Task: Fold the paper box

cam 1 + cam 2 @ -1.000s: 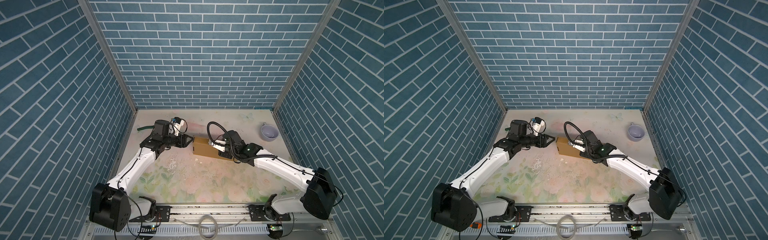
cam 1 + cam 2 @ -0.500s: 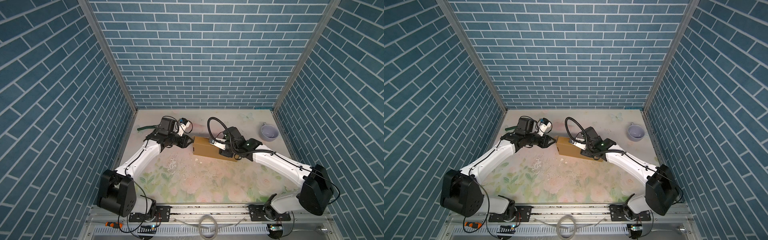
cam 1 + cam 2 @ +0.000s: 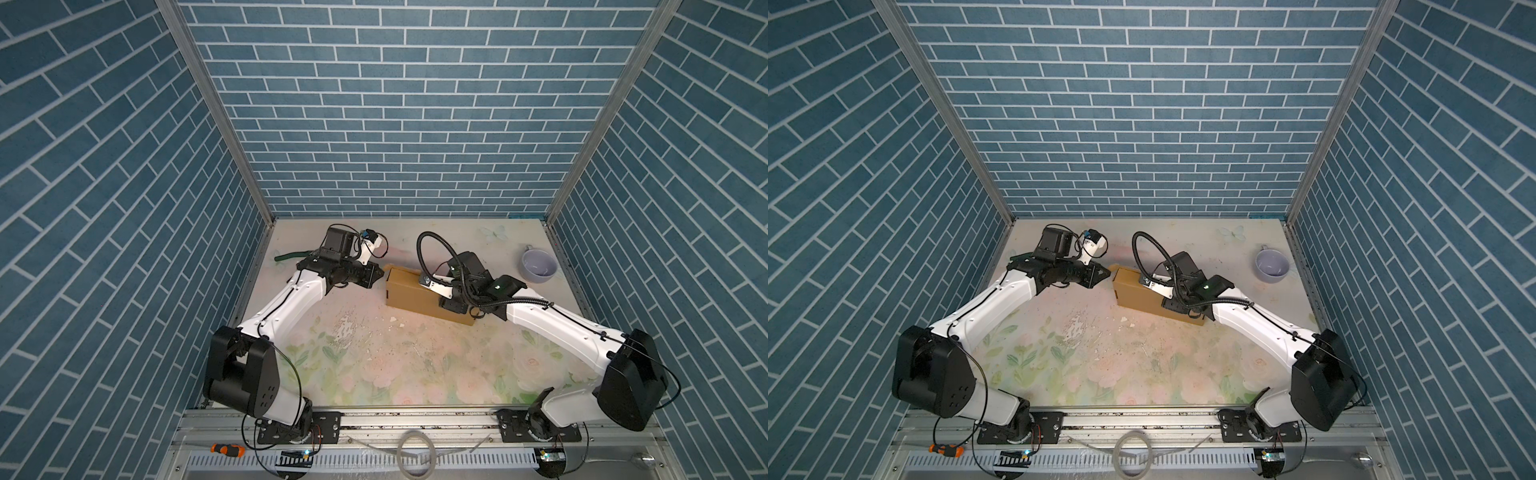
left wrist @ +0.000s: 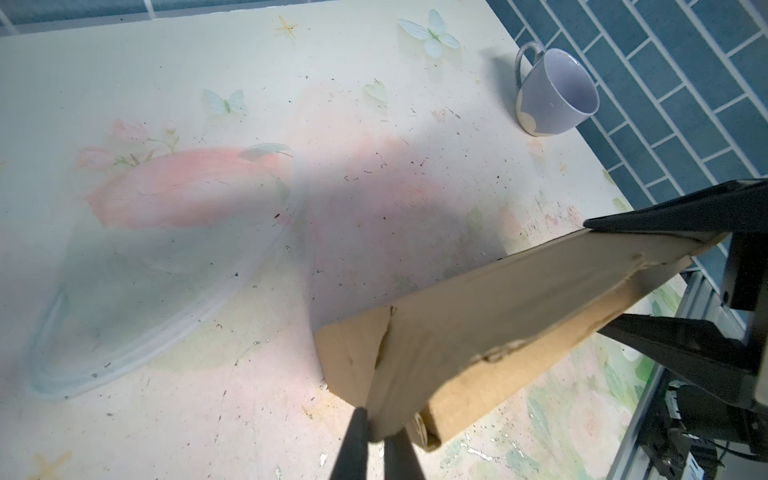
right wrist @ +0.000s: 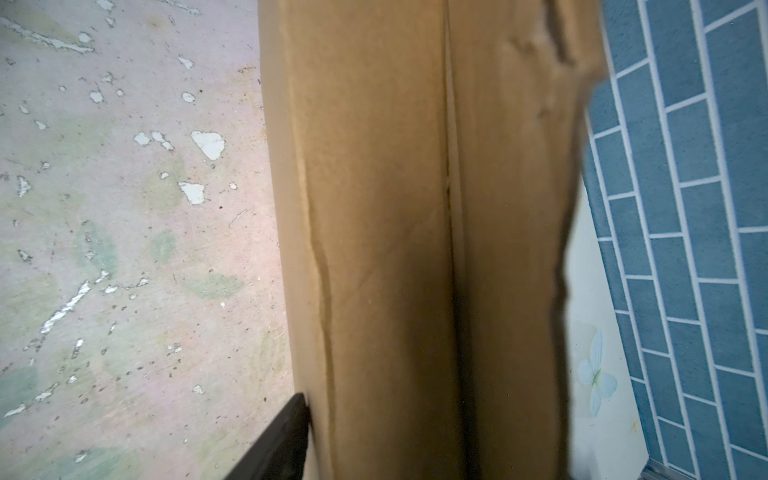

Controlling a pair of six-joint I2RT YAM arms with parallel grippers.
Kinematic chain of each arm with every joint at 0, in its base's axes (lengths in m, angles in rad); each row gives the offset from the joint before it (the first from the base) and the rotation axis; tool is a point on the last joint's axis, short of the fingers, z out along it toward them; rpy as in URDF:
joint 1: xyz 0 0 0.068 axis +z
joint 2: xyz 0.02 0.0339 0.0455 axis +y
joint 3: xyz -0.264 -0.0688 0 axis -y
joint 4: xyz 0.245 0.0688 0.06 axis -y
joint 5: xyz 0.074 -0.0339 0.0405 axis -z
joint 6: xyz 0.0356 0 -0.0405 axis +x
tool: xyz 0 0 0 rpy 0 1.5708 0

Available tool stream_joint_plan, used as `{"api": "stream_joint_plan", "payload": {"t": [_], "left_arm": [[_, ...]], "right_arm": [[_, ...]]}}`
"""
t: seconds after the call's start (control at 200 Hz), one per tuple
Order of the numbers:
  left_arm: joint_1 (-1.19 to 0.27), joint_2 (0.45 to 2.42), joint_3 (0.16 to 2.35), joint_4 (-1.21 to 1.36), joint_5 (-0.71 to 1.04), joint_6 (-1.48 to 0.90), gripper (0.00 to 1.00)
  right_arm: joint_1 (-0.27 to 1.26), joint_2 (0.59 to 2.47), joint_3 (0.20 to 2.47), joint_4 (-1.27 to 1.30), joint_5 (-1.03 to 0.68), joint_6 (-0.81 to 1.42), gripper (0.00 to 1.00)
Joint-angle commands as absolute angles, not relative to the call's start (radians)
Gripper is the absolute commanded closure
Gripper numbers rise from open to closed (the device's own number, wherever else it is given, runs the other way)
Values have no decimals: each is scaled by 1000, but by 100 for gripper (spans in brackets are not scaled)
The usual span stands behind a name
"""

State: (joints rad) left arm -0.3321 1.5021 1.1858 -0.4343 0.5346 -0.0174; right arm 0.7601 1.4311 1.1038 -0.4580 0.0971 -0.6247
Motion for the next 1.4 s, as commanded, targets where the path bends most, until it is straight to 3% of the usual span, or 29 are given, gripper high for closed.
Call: {"api": "stream_joint_plan", "payload": {"t": [0.0,0.71,1.12,1.395], "left_arm": [[-334,1508,1231,-454,569,-37,94],[-334,1498,1207,-284,738,-290,100],[-342,1509,1186,-434,534,-123,100],[-344,1493,1199,-412,523,-129,100]], "right_arm": [[756,1454,1139,-508,57,-599,35],[766,1500,1137,-525,88,-627,38],[767,1497,1133,-528,83,-620,40],[767,1499,1134,-529,82,-616,40]]}}
